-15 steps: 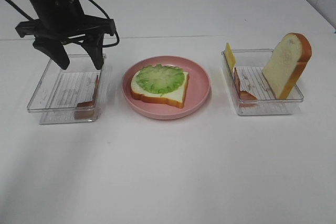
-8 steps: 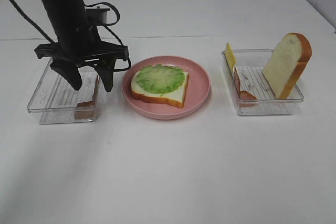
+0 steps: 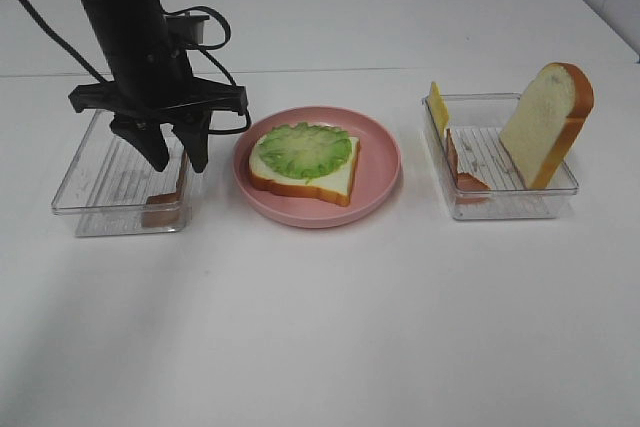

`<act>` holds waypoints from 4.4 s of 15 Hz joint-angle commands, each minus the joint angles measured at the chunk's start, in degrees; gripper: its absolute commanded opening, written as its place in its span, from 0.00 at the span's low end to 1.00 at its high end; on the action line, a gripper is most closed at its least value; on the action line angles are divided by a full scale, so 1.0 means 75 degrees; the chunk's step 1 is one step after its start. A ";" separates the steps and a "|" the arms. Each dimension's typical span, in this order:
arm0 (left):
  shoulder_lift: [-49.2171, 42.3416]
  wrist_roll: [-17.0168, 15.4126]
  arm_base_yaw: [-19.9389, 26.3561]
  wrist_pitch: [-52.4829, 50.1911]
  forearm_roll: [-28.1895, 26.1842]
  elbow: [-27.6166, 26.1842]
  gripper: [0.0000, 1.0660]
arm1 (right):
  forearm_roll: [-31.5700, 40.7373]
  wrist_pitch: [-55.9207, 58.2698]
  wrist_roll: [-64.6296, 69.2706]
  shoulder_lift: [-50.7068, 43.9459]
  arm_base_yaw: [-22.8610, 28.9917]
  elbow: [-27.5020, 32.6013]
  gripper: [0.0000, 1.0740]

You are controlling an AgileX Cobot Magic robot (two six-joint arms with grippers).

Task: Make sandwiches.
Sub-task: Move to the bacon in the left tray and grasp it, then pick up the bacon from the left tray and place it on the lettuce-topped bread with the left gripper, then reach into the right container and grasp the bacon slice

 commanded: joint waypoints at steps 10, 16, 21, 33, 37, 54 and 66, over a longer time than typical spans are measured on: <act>0.0023 -0.0061 -0.0031 0.0115 0.0023 0.0069 0.00 | 0.0000 -0.0099 -0.0038 -0.0092 -0.0061 0.0000 0.75; -0.0244 0.0046 -0.0031 0.0260 -0.0023 -0.0015 0.00 | 0.0000 -0.0099 -0.0038 -0.0092 -0.0061 0.0000 0.75; -0.0336 0.0229 -0.0031 0.0909 -0.0138 -0.0848 0.00 | 0.0000 -0.0099 -0.0038 -0.0092 -0.0061 0.0000 0.75; 0.0527 0.2307 -0.0031 -0.0764 -0.4820 -0.2154 0.00 | 0.0000 -0.0099 -0.0038 -0.0092 -0.0061 0.0000 0.75; 0.1123 0.2934 -0.0031 -0.0917 -0.6249 -0.2162 0.00 | 0.0000 -0.0099 -0.0038 -0.0092 -0.0061 0.0000 0.75; 0.1360 0.2979 0.0527 -0.0665 -0.3491 -0.2162 0.00 | 0.0000 -0.0099 -0.0038 -0.0092 -0.0061 0.0000 0.75; 0.0917 0.3002 0.0527 -0.0206 -0.2941 -0.2521 0.71 | 0.0000 -0.0099 -0.0038 -0.0092 -0.0061 0.0000 0.75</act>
